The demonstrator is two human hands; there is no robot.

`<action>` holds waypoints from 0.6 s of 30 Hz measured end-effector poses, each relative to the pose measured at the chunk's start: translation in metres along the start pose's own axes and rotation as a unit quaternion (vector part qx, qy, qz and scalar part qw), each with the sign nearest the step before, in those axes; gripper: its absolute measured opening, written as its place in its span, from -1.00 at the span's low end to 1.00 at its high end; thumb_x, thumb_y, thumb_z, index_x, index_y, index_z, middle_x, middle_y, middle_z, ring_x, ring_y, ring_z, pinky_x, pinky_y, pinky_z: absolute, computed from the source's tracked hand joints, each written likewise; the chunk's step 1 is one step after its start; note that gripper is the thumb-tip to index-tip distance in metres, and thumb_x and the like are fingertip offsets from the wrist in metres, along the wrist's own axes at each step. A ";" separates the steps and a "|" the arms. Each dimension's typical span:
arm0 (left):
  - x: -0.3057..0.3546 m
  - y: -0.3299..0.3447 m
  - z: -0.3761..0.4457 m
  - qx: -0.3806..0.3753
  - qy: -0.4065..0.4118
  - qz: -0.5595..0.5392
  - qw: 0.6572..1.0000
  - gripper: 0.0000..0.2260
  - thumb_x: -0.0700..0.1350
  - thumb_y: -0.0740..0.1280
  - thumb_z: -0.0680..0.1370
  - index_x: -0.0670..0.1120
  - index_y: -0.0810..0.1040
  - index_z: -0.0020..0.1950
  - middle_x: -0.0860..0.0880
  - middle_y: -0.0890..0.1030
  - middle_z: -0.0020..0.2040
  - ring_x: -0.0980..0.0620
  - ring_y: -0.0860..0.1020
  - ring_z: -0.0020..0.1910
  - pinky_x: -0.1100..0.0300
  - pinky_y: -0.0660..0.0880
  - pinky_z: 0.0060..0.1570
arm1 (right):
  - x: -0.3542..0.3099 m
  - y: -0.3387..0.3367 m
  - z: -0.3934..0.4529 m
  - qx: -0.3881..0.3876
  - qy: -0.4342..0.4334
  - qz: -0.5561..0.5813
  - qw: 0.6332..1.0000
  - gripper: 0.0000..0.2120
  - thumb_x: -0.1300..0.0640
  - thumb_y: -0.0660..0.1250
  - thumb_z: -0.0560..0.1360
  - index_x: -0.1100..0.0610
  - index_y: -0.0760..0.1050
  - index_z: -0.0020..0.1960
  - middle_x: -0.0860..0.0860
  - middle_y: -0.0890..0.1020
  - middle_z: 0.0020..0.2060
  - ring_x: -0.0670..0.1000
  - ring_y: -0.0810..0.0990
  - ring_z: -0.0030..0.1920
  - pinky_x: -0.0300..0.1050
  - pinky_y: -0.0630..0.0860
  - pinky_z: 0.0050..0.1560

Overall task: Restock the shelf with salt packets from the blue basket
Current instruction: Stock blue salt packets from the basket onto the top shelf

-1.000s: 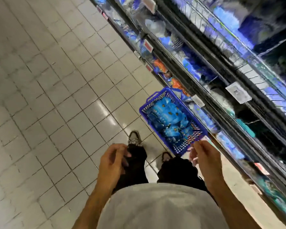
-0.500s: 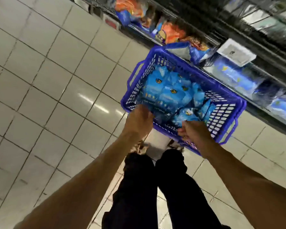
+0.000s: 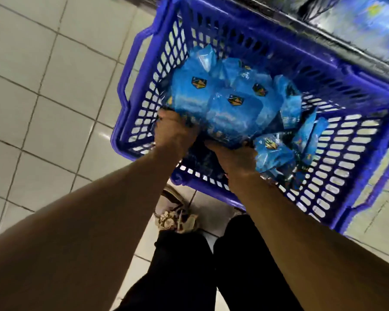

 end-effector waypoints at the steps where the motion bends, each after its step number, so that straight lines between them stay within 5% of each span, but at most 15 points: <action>1: -0.002 0.001 0.001 -0.003 -0.004 -0.017 1.000 -0.45 0.09 0.56 0.44 -0.16 0.57 0.32 -0.18 0.64 0.20 -0.14 0.61 0.19 0.07 0.55 0.09 | 0.000 0.001 0.001 0.003 -0.003 0.007 1.000 -0.08 -0.19 0.68 0.14 0.23 0.47 0.34 0.12 0.65 0.19 0.13 0.63 0.20 0.07 0.59 0.19; 3: -0.008 0.002 -0.001 -0.004 -0.020 -0.043 0.999 -0.50 0.15 0.63 0.33 -0.11 0.68 0.14 -0.11 0.71 0.03 -0.06 0.68 0.01 0.13 0.57 -0.12 | 0.002 0.000 -0.001 0.004 -0.008 0.010 1.000 -0.16 -0.18 0.66 0.17 0.21 0.52 0.31 0.12 0.66 0.18 0.14 0.63 0.19 0.07 0.59 0.20; 7: -0.010 0.005 -0.007 -0.067 -0.042 -0.128 0.989 -0.63 0.02 0.64 0.36 -0.16 0.71 0.05 -0.21 0.73 0.02 -0.16 0.71 -0.04 -0.12 0.66 0.02 | 0.003 -0.009 -0.017 -0.034 -0.012 0.128 0.991 -0.46 0.09 0.63 0.30 0.13 0.60 0.24 0.07 0.72 0.09 0.13 0.68 0.11 0.12 0.61 0.19; 9: -0.006 0.004 -0.011 -0.090 -0.038 -0.167 0.981 -0.80 -0.10 0.59 0.43 -0.12 0.69 -0.01 -0.16 0.74 0.00 -0.11 0.70 -0.09 -0.03 0.68 -0.01 | 0.005 -0.016 -0.030 -0.095 0.024 0.223 0.970 -0.56 0.22 0.59 0.35 0.14 0.63 0.20 0.09 0.75 0.01 0.15 0.72 0.04 0.15 0.66 0.11; 14: 0.009 -0.023 -0.063 -0.131 -0.002 -0.217 0.967 -0.84 -0.15 0.53 0.50 -0.05 0.69 0.06 -0.04 0.74 -0.02 -0.05 0.71 -0.03 0.07 0.64 0.04 | 0.004 -0.066 -0.071 -0.209 0.061 0.270 0.938 -0.73 0.26 0.46 0.48 0.21 0.63 0.17 0.16 0.75 -0.10 0.16 0.75 -0.19 0.04 0.66 -0.30; 16: 0.011 -0.043 -0.094 -0.146 0.017 -0.234 0.961 -0.88 -0.14 0.51 0.51 0.02 0.67 0.01 0.03 0.75 -0.06 0.08 0.72 -0.14 0.13 0.65 -0.10 | 0.002 -0.094 -0.089 -0.197 0.032 0.269 0.942 -0.84 0.28 0.45 0.48 0.17 0.65 0.06 0.14 0.75 -0.14 0.15 0.75 -0.23 0.00 0.65 -0.34; 18: 0.016 -0.067 -0.132 -0.172 0.016 -0.288 0.942 -0.78 -0.16 0.48 0.53 -0.07 0.65 0.17 -0.08 0.74 0.04 0.01 0.72 -0.06 0.06 0.65 -0.04 | -0.005 -0.121 -0.116 -0.185 0.004 0.288 0.939 -0.85 0.28 0.48 0.42 0.13 0.69 -0.02 0.12 0.76 -0.18 0.12 0.75 -0.26 -0.03 0.65 -0.35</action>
Point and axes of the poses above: each hand's wrist, its own z-axis towards the middle knuckle, its own y-axis out of the palm, x = y × z, the point moved 5 cm from there along z, towards the middle knuckle
